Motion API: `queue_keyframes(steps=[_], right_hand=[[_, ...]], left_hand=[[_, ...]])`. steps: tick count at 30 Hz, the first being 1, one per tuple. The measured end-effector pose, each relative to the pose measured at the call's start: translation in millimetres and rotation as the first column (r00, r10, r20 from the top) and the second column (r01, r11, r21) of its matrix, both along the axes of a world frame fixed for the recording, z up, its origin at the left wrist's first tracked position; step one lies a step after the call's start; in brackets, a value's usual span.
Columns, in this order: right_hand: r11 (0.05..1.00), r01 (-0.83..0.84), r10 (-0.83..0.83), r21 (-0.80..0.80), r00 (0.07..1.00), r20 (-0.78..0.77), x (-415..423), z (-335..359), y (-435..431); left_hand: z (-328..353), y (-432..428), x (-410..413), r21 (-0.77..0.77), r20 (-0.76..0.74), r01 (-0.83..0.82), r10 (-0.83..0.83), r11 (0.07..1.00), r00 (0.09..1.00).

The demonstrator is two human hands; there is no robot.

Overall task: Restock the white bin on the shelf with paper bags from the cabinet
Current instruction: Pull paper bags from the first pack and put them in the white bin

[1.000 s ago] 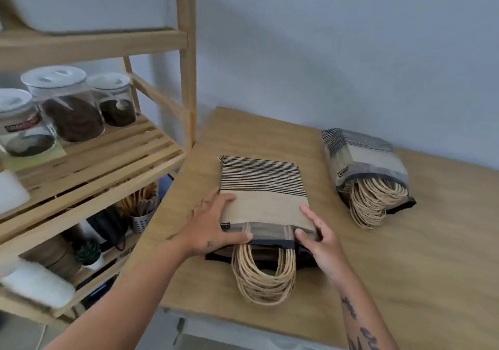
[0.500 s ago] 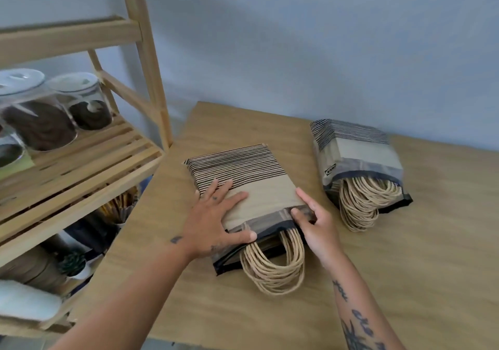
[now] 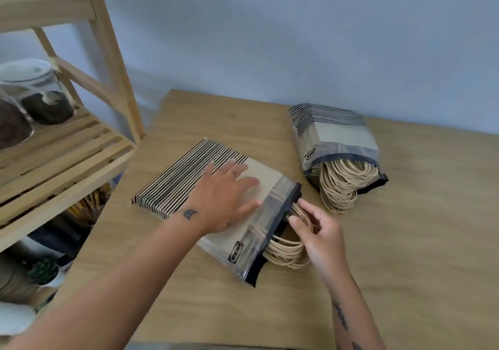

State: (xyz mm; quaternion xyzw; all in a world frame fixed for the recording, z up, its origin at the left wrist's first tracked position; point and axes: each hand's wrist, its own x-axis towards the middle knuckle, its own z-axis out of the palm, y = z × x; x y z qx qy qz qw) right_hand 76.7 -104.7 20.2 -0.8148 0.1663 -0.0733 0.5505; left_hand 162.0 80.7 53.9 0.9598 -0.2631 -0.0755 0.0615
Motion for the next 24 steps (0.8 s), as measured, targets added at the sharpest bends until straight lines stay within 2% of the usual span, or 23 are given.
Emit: queue_keyframes(steps=[3,6,10,15,24], right_hand=[[0.998,0.056,-0.056,-0.023,0.998,-0.024,-2.6,-5.4,2.8],[0.99,0.13,-0.132,-0.047,0.991,-0.036,-4.1,-9.3,6.9],[0.972,0.203,-0.209,-0.122,0.977,-0.037,-2.2,-9.6,12.3],[0.895,0.146,-0.169,-0.422,0.986,-0.017,6.5,-3.5,11.1],[0.873,0.099,-0.135,-0.478,0.99,-0.041,14.3,-1.7,11.1]], left_hand=[[-21.1,2.2,11.7,-0.098,-0.108,0.103,-0.113,0.99,0.988],[-34.0,4.6,10.2,-0.208,-0.096,0.07,-0.092,0.976,0.991],[-36.5,4.8,6.8,-0.219,-0.071,0.057,-0.074,0.974,0.995],[-36.1,4.7,7.2,-0.227,-0.064,0.047,-0.063,0.973,0.996],[-40.8,4.9,9.9,-0.254,-0.06,0.026,-0.043,0.967,0.997]])
